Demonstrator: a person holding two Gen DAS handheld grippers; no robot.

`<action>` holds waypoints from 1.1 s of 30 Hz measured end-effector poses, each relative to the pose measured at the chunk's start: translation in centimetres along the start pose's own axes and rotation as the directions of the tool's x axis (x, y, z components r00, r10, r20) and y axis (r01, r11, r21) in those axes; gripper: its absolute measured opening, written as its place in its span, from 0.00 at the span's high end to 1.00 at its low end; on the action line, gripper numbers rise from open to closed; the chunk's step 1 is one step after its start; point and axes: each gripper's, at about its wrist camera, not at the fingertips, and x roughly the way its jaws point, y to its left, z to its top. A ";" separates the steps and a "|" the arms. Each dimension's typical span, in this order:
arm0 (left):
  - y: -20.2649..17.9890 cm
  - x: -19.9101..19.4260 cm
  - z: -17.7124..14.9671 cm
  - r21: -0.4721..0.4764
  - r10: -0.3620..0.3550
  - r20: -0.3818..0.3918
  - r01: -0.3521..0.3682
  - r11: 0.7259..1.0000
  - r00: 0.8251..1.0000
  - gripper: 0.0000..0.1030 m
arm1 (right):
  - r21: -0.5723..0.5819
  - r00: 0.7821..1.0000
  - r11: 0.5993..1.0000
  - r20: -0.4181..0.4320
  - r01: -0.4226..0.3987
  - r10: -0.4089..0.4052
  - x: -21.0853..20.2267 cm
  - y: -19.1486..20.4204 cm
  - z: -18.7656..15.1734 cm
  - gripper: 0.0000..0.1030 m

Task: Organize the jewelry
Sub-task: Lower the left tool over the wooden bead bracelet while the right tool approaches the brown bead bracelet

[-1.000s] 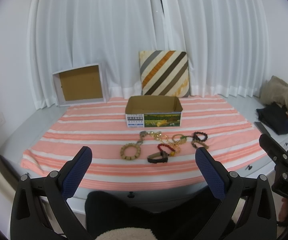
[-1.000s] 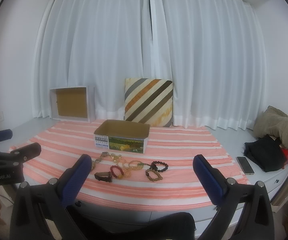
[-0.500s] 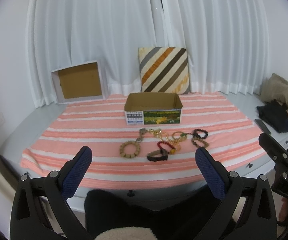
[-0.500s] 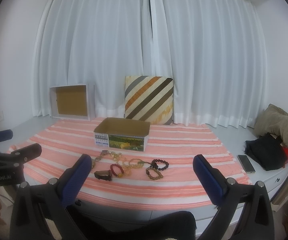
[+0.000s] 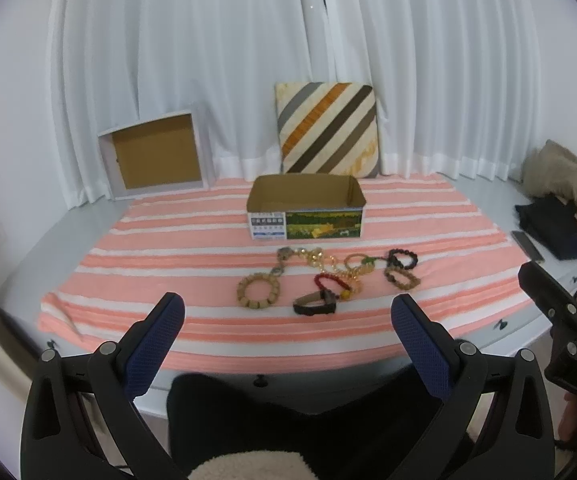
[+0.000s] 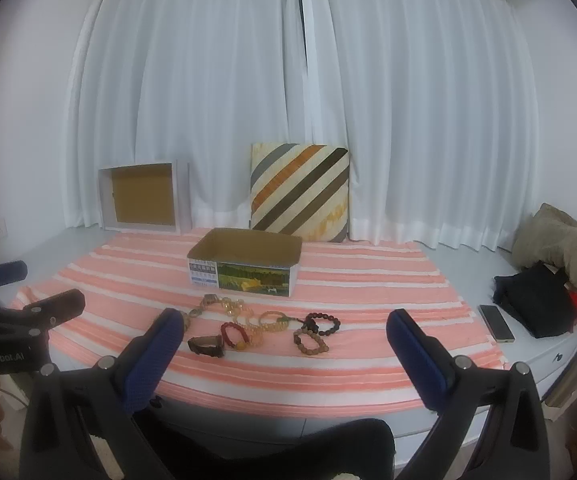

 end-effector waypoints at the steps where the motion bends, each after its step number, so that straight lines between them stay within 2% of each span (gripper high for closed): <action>1: 0.0 0.1 0.0 0.000 0.000 -0.003 0.000 1.000 1.000 0.00 | 0.000 1.000 1.000 -0.003 0.000 0.000 -0.1 0.1 0.0 0.00; 10: -0.3 1.6 0.0 0.003 -0.003 -0.039 0.003 1.000 0.999 0.00 | 0.005 0.999 1.000 -0.036 -0.009 0.009 1.0 -0.7 1.2 0.00; 13: -0.3 2.5 -0.2 0.010 -0.027 -0.072 0.027 1.000 0.997 0.00 | 0.008 0.999 1.000 -0.047 -0.009 0.010 1.4 -1.0 1.3 0.00; 17: 0.0 4.5 -0.6 0.034 0.000 -0.110 0.004 0.999 0.994 0.00 | 0.005 0.998 1.000 -0.058 -0.005 0.005 2.4 -1.5 1.0 0.00; 21: 1.3 7.8 -1.3 0.002 -0.018 -0.175 0.019 1.000 0.984 0.00 | 0.031 0.996 0.999 -0.094 0.009 -0.006 4.5 -2.6 0.5 0.00; 25: 2.6 11.3 -2.0 -0.036 -0.055 -0.180 0.049 0.998 0.982 0.00 | 0.026 0.996 0.999 -0.086 0.039 -0.036 7.0 -3.8 -0.6 0.00; 29: 2.7 16.1 -3.4 -0.036 -0.064 -0.193 0.058 0.998 0.979 0.00 | 0.045 0.999 0.999 -0.038 -0.014 0.016 10.5 -5.2 -2.4 0.00; 31: 2.6 18.8 -4.6 -0.033 -0.059 -0.241 0.053 0.998 0.969 0.00 | 0.039 0.996 0.998 -0.062 -0.056 0.059 13.0 -5.3 -3.8 0.00; 33: 2.4 21.7 -6.0 -0.009 -0.046 -0.281 0.045 0.999 0.959 0.01 | 0.016 0.988 0.998 -0.145 -0.054 0.056 16.2 -5.0 -5.7 0.00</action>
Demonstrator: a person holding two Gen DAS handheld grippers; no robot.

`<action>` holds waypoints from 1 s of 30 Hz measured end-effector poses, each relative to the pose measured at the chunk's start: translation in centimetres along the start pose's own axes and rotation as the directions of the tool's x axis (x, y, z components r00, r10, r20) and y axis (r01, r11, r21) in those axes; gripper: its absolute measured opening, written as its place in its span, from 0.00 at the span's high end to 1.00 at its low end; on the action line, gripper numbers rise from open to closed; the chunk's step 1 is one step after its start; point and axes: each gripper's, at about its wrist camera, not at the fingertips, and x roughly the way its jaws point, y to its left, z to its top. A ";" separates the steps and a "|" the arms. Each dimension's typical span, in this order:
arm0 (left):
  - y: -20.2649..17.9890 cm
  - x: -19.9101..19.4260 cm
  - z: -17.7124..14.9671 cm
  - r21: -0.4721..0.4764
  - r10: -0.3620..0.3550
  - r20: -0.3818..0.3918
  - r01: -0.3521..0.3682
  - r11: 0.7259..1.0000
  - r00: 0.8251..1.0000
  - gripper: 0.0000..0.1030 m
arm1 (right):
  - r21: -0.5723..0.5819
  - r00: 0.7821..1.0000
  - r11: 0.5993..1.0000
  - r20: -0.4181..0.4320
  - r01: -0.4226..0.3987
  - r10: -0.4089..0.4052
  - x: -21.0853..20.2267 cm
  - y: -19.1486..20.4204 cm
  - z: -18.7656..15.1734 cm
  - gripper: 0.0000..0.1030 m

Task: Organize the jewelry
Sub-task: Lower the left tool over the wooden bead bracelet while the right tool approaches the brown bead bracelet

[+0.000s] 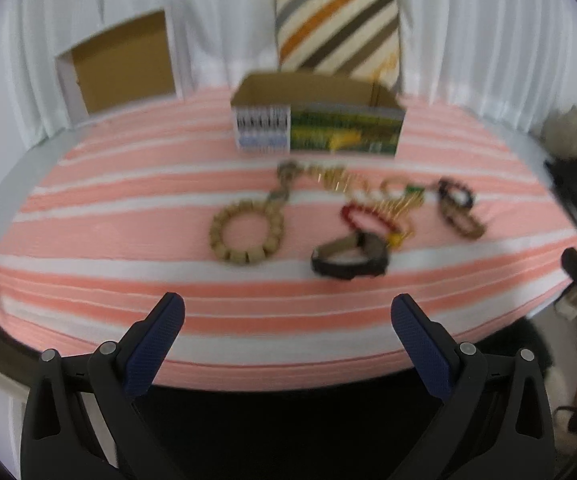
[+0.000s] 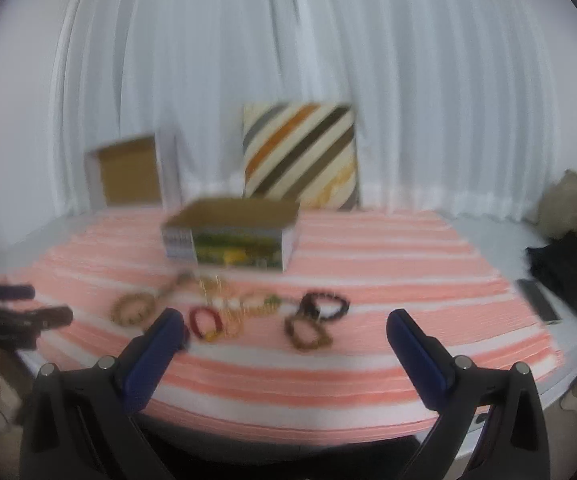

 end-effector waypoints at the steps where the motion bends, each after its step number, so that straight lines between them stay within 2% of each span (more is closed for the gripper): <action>1: 0.0 1.6 -0.2 0.012 0.014 -0.020 -0.014 1.000 1.000 0.01 | 0.001 0.999 1.000 -0.047 -0.008 0.008 1.7 -0.1 -0.7 0.00; 4: 0.3 4.6 -0.5 0.017 0.039 -0.039 -0.038 0.999 0.998 0.01 | 0.000 0.988 1.000 -0.153 -0.006 0.006 6.1 -0.3 -2.5 0.00; 10: 1.5 9.2 -0.9 -0.017 0.076 -0.134 -0.079 0.997 0.988 0.00 | -0.001 0.968 1.000 -0.251 0.022 -0.022 11.9 -0.7 -4.2 0.00; 12: 2.2 9.7 -1.2 -0.064 0.048 -0.125 -0.056 0.996 0.991 0.00 | 0.004 0.956 1.000 -0.294 0.014 -0.013 13.4 -0.7 -5.0 0.00; 13: 2.2 9.8 -1.2 -0.064 0.053 -0.115 -0.060 0.996 0.992 0.00 | 0.016 0.941 1.000 -0.338 0.010 -0.004 14.5 -0.8 -5.4 0.00; 14: 2.2 9.9 -1.2 -0.059 0.050 -0.110 -0.057 0.997 0.993 0.00 | 0.018 0.951 1.000 -0.309 0.011 -0.005 14.2 -0.9 -5.4 0.00; 18: 2.4 10.3 -1.0 -0.059 0.023 -0.100 -0.029 0.998 0.995 0.00 | 0.022 0.951 1.000 -0.310 0.013 -0.005 15.2 -0.9 -5.4 0.00; 22: 2.1 9.9 -1.7 -0.066 0.040 -0.075 -0.045 0.997 0.996 0.00 | 0.032 0.948 0.999 -0.317 0.041 -0.028 14.9 -0.7 -5.6 0.00; 26: 2.4 10.0 -1.7 -0.053 0.029 -0.049 -0.032 0.998 0.998 0.00 | 0.020 0.965 1.000 -0.260 0.018 -0.012 14.2 -0.8 -6.2 0.00; 28: 2.5 10.4 -1.2 -0.036 0.014 -0.066 -0.016 0.999 0.998 0.00 | 0.008 0.963 1.000 -0.270 0.000 0.002 14.3 -1.1 -6.1 0.00; 30: 2.6 11.3 -0.1 -0.016 -0.005 -0.101 0.003 1.000 0.995 0.00 | 0.010 0.949 1.000 -0.315 0.003 0.000 15.2 -1.1 -5.3 0.00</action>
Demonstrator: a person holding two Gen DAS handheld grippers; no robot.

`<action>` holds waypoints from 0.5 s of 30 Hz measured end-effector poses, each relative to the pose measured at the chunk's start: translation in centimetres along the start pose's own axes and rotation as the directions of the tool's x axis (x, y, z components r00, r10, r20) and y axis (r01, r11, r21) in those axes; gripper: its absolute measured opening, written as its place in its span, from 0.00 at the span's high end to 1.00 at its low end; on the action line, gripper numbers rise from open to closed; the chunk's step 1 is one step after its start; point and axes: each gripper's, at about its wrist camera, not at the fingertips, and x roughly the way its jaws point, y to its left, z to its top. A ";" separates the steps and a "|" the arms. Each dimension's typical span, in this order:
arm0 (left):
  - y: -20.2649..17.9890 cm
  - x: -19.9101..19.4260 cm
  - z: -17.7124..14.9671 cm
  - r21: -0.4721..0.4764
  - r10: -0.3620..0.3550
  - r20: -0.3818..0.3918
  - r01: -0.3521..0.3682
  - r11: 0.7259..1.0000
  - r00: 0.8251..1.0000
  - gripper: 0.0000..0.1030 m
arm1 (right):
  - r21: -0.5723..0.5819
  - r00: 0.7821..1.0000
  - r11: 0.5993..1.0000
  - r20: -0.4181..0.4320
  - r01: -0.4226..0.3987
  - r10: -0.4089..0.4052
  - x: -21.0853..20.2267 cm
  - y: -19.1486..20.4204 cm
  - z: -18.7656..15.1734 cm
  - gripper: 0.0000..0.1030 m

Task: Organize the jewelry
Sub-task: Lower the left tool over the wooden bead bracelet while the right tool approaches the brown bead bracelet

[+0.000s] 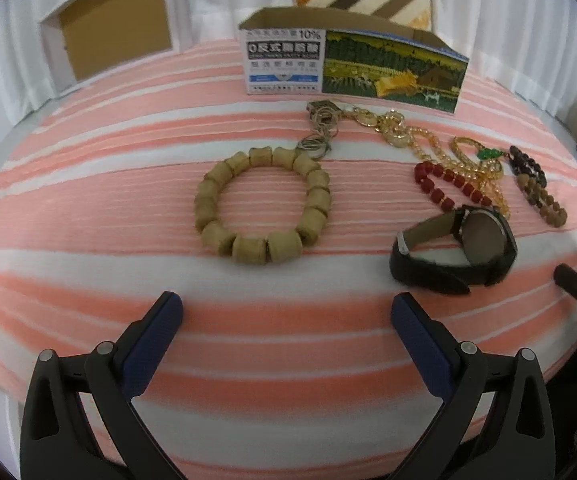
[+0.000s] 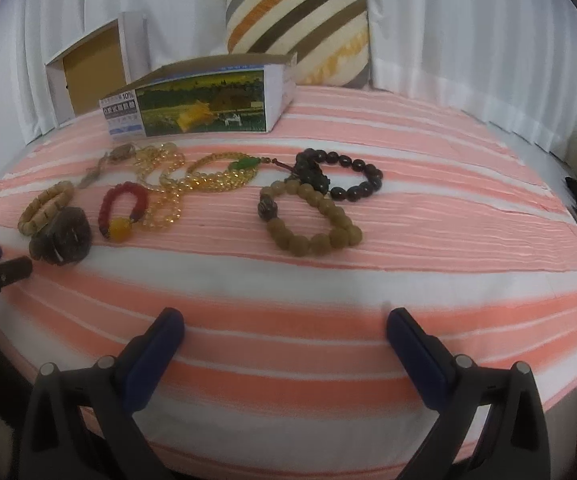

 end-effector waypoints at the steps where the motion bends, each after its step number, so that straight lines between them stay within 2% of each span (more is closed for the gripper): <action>1: 0.0 0.3 0.4 0.006 -0.006 -0.015 0.007 1.000 1.000 0.00 | 0.002 1.000 1.000 -0.018 0.002 -0.002 0.3 0.0 0.4 0.00; 7: 0.3 2.4 3.4 0.018 -0.003 -0.081 0.004 1.000 0.997 0.00 | 0.014 0.998 1.000 -0.056 0.023 -0.022 2.5 -0.2 2.9 0.00; 15: 0.8 4.2 5.8 -0.004 0.006 -0.078 -0.006 1.000 0.997 0.00 | 0.015 0.999 1.000 -0.050 0.020 -0.019 4.4 -0.5 4.7 0.00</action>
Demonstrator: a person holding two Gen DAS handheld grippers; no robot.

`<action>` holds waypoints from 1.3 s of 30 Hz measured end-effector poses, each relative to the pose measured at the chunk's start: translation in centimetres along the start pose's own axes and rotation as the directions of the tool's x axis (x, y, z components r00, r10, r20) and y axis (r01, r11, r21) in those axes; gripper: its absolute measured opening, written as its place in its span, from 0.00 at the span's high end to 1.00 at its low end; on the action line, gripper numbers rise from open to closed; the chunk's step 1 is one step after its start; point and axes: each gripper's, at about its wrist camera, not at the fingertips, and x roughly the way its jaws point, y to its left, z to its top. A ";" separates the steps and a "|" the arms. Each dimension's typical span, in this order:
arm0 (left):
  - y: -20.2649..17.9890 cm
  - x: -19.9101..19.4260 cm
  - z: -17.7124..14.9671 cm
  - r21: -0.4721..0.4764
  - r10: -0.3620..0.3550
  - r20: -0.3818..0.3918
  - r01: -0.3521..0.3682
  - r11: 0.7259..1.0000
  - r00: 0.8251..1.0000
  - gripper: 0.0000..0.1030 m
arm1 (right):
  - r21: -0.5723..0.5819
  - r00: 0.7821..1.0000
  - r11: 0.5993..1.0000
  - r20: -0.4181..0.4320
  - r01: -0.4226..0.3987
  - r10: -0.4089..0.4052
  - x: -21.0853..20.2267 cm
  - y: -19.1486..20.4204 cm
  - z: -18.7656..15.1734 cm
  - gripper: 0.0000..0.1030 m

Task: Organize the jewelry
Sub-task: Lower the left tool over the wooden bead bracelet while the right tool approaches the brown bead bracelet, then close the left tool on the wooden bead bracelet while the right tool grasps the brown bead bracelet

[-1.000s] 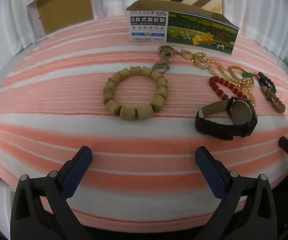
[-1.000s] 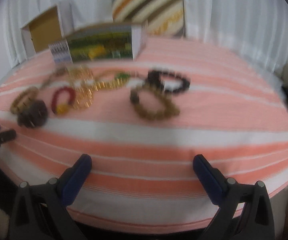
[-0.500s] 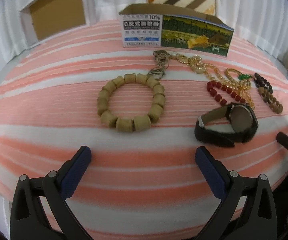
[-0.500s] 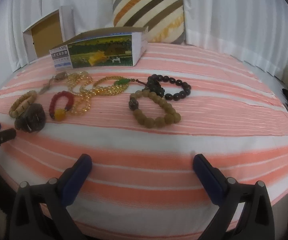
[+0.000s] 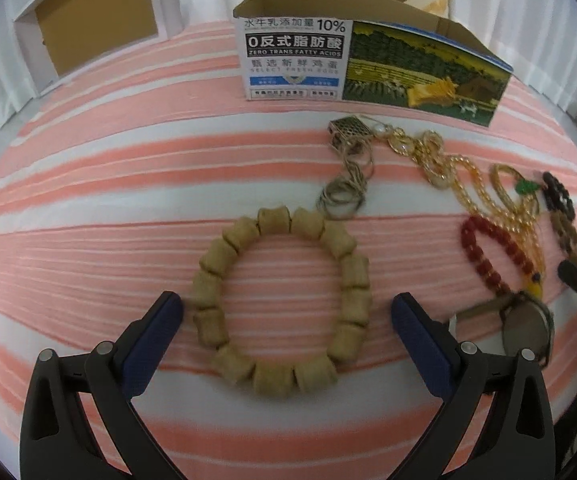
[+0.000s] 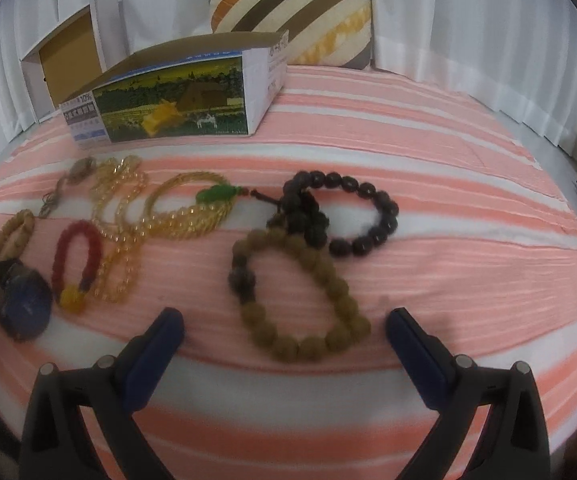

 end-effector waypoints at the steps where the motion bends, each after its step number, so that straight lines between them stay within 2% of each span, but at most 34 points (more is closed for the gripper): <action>1: 0.0 0.1 0.1 -0.002 0.001 0.004 -0.001 1.000 1.000 0.00 | -0.001 1.000 1.000 0.005 0.002 -0.002 0.0 0.1 0.0 0.00; 3: 0.0 0.0 0.1 -0.002 0.001 0.021 -0.001 1.000 1.000 0.00 | -0.001 1.000 1.000 0.016 0.002 -0.002 -0.2 0.1 -0.2 0.02; 5: 0.0 -0.2 -0.2 0.000 0.001 0.049 -0.001 1.000 0.999 0.03 | 0.000 0.999 1.000 0.040 0.008 -0.008 -0.6 0.1 -0.5 0.11; 7: 0.0 -0.8 -1.0 -0.001 0.000 0.081 0.000 1.000 0.997 0.22 | -0.007 0.998 1.000 0.061 0.005 -0.005 -1.1 0.0 -0.8 0.30; 8: -0.2 -1.2 -1.6 0.001 -0.006 0.101 0.005 1.000 0.995 0.26 | -0.012 0.998 1.000 0.070 0.005 -0.004 -1.3 0.0 -0.9 0.34; 9: -0.4 -1.3 -1.8 0.006 -0.005 0.111 0.005 1.000 0.994 0.33 | -0.015 0.997 1.000 0.077 0.001 0.000 -1.4 0.0 -1.0 0.43; 10: -0.5 -1.5 -2.1 0.009 -0.012 0.128 0.011 1.000 0.992 0.45 | -0.019 0.996 1.000 0.088 0.000 0.002 -1.5 0.1 -1.2 0.52; 11: -0.7 -1.6 -2.2 0.011 -0.014 0.139 0.013 1.000 0.990 0.50 | -0.025 0.995 1.000 0.096 0.000 0.002 -1.6 0.1 -1.3 0.57; 13: -1.0 -1.9 -2.6 0.018 -0.014 0.164 0.011 1.000 0.986 0.70 | -0.042 0.993 0.999 0.115 -0.014 0.018 -1.8 0.4 -1.5 0.77; 16: -1.2 -2.2 -2.9 0.013 -0.013 0.183 0.011 1.000 0.983 0.73 | -0.056 0.990 0.998 0.136 -0.016 0.023 -2.1 1.0 -1.9 0.88; 23: -0.9 -2.7 -3.4 -0.033 -0.038 0.189 0.045 0.998 0.981 0.74 | 0.020 0.985 0.994 0.143 -0.104 0.100 -2.8 -0.3 -2.1 0.89; 29: -2.0 -4.9 -3.5 -0.015 -0.071 0.230 0.076 0.997 0.971 0.74 | 0.042 0.975 0.990 0.181 -0.136 0.126 -4.4 -0.4 -2.2 0.89; 34: -1.9 -7.3 -2.6 -0.027 -0.100 0.256 0.110 0.994 0.961 0.74 | 0.048 0.968 0.987 0.208 -0.154 0.141 -5.6 -0.1 -1.2 0.89; 39: -1.7 -9.8 -0.4 -0.042 -0.125 0.284 0.142 0.989 0.951 0.74 | 0.027 0.952 0.983 0.256 -0.183 0.170 -7.7 0.8 0.8 0.88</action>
